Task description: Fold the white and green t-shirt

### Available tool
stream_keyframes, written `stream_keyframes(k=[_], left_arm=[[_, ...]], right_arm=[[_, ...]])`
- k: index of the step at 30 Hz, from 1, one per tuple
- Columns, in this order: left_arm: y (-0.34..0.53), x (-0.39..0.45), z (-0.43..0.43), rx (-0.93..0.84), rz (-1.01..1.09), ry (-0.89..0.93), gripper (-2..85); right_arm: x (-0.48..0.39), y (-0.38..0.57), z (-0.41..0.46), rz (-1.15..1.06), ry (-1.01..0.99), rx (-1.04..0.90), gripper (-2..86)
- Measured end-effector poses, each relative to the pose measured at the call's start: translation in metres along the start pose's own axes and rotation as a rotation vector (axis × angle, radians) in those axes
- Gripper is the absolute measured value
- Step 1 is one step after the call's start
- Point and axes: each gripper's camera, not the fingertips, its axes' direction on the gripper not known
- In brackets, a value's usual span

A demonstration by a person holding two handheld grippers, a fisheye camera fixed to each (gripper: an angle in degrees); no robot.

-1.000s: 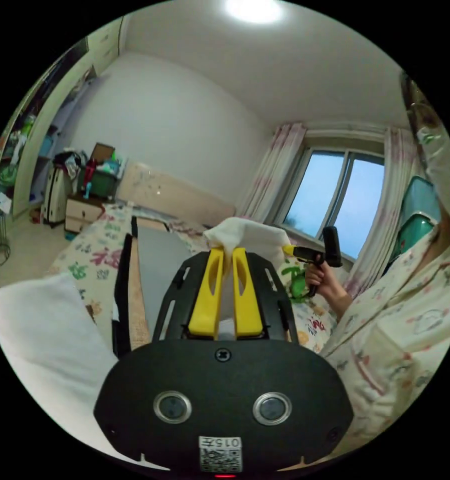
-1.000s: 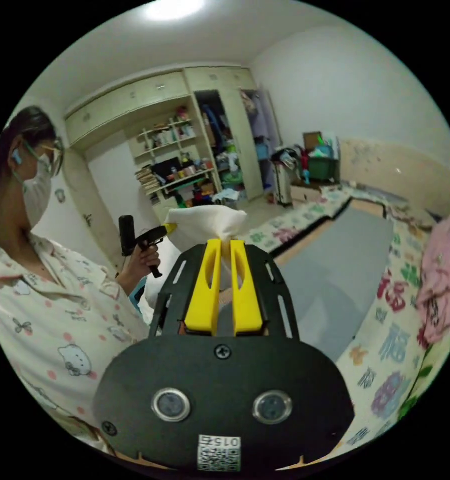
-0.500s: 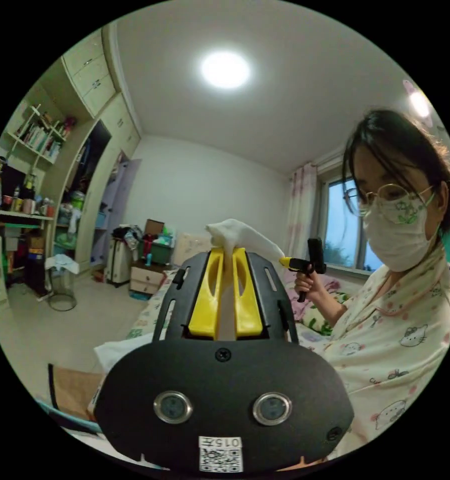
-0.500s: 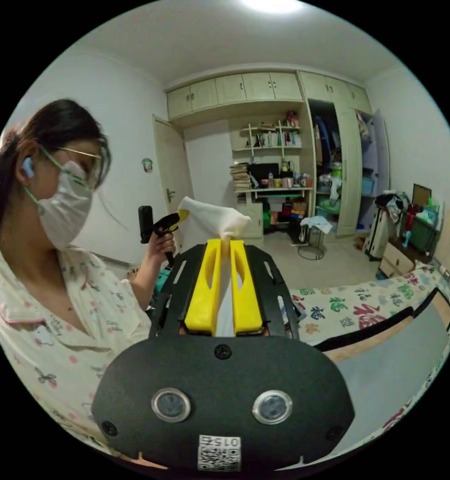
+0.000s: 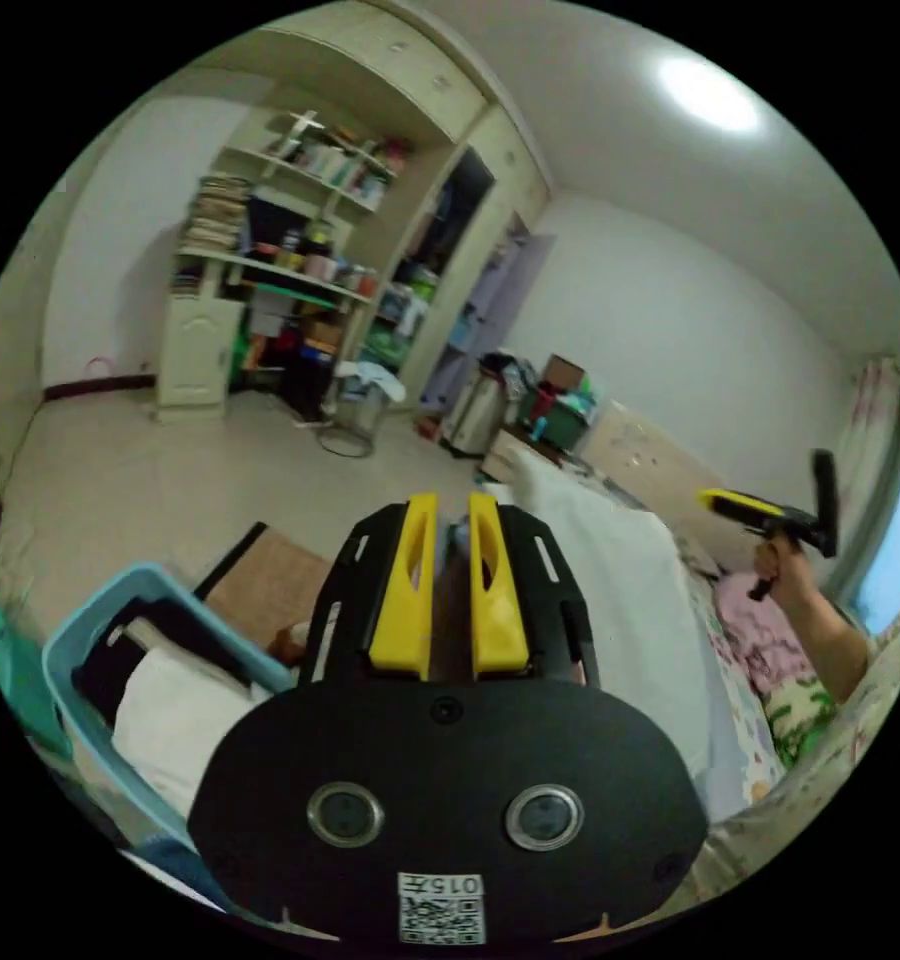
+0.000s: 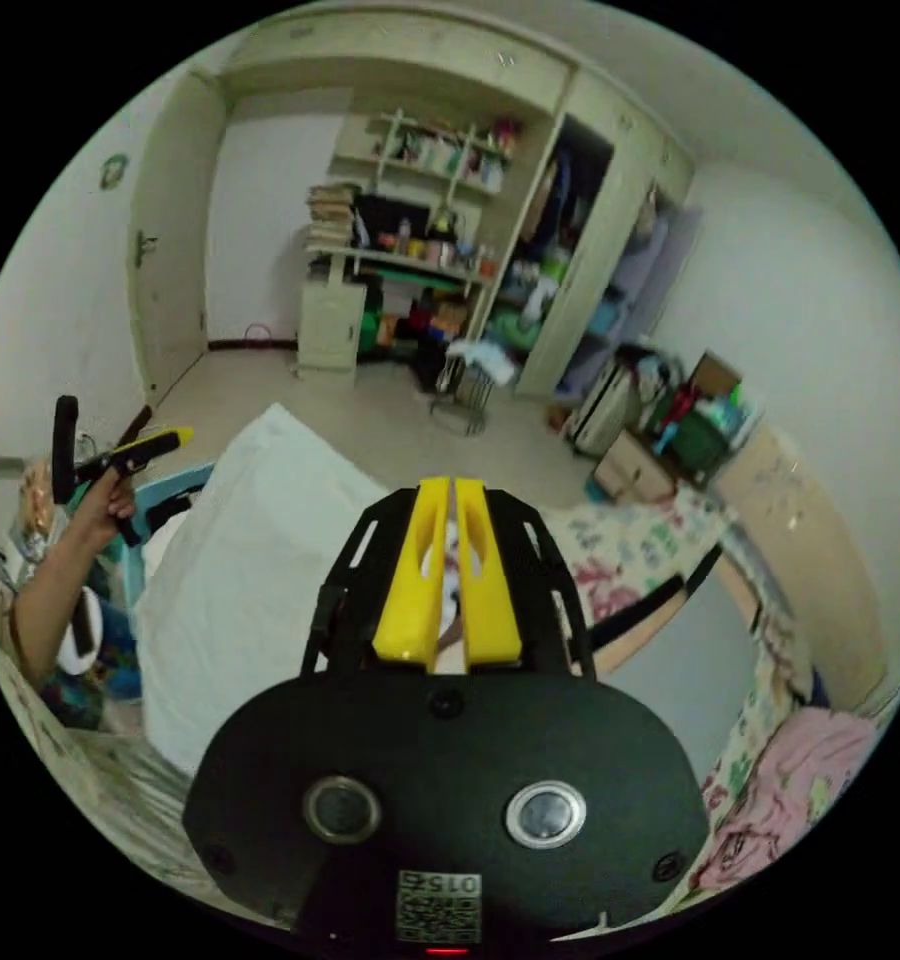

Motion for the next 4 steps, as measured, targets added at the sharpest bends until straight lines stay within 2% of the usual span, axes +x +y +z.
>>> stream_keyframes(k=[2,4], left_arm=[[0.029,-0.063,-0.025,-0.003,-0.109,-0.140,8.3],[0.064,-0.132,-0.037,-0.076,-0.217,-0.289,11.6]], right_arm=[[-0.059,0.035,-0.001,-0.054,0.056,0.138,-0.5],[-0.113,0.064,0.021,-0.147,0.041,0.149,-0.8]])
